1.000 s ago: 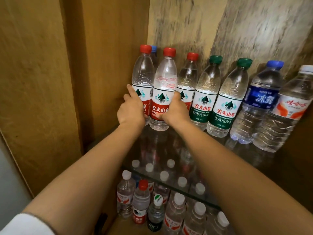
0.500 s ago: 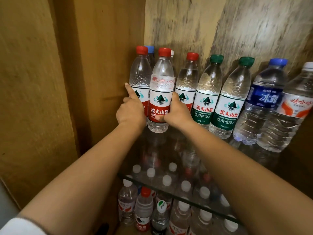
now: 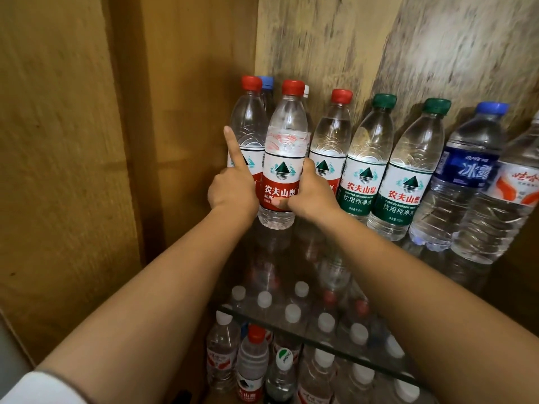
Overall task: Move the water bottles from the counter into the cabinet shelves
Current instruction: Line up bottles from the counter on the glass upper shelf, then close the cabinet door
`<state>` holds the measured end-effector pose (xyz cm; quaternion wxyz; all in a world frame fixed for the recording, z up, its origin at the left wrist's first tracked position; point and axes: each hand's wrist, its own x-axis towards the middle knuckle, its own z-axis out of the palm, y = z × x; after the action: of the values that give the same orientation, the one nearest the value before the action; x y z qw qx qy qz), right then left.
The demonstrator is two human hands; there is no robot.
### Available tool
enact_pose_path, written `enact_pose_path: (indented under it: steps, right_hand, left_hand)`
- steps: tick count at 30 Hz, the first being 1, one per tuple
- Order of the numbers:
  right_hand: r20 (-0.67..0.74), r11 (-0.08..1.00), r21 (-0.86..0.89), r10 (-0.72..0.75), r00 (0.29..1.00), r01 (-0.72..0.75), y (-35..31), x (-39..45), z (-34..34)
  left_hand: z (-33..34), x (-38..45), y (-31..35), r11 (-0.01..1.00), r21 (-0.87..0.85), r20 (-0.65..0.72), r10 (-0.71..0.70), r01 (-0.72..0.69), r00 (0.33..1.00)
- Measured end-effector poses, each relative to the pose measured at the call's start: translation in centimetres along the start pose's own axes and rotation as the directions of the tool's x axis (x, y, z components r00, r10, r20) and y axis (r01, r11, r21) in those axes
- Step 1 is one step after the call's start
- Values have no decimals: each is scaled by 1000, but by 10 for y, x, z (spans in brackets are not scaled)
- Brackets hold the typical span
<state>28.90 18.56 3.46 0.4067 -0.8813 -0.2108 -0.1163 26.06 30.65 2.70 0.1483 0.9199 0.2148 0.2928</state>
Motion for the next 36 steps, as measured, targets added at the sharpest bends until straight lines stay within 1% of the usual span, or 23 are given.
enact_pose_path:
  steps: [6, 8, 11, 13, 15, 17, 19, 20, 22, 24, 27, 28, 32, 34, 36]
  right_hand:
    - [-36, 991, 76, 115, 993, -112, -5, -5, 10]
    - [-27, 983, 102, 158, 987, -154, -8, -7, 13]
    - [47, 963, 153, 216, 975, -220, -14, -18, 15]
    - [88, 960, 127, 240, 967, -250, -20, -29, 14]
    - [96, 976, 105, 182, 979, -191, -29, -50, 9]
    - [84, 992, 88, 83, 993, -90, -39, -82, 1]
    - [71, 996, 88, -6, 997, -1, -45, -122, -9]
    - [66, 994, 97, -49, 997, 42, -46, -143, -14]
    - [62, 988, 93, -129, 990, 123, -46, -191, -28]
    - [71, 981, 62, -187, 980, 183, -43, -237, -40]
    - [135, 977, 56, -210, 968, 205, -37, -305, -49]
    - [153, 977, 72, -208, 966, 199, -36, -324, -50]
    - [260, 971, 187, -197, 945, 151, -38, -394, -44]
    - [304, 962, 230, -212, 929, 145, -41, -419, -37]
    - [350, 951, 276, -236, 906, 141, -47, -440, -28]
  left_hand:
    - [-2, -10, -2, 995, -95, 32, 17, -14, 999]
    - [-8, -17, -1, 988, -152, 110, 7, 9, 994]
    - [-22, -35, -5, 972, -221, 293, -7, 75, 956]
    - [-35, -51, -9, 970, -229, 329, -1, 80, 944]
    - [-54, -73, -16, 970, -242, 269, 41, 27, 962]
    - [-74, -106, -24, 965, -258, 166, 100, -54, 981]
    - [-91, -144, -34, 936, -331, 80, 158, -124, 984]
    - [-99, -165, -40, 906, -397, 74, 192, -147, 979]
    - [-114, -214, -52, 831, -536, 126, 256, -152, 958]
    - [-122, -261, -63, 788, -604, 170, 279, -124, 945]
    - [-129, -333, -78, 737, -676, 205, 200, -9, 958]
    - [-132, -353, -81, 734, -679, 211, 174, 17, 962]
    - [-156, -429, -100, 820, -571, 161, 67, 37, 985]
    - [-173, -457, -112, 870, -493, 45, 13, 11, 999]
    - [-198, -478, -127, 912, -408, -156, -14, -51, 988]
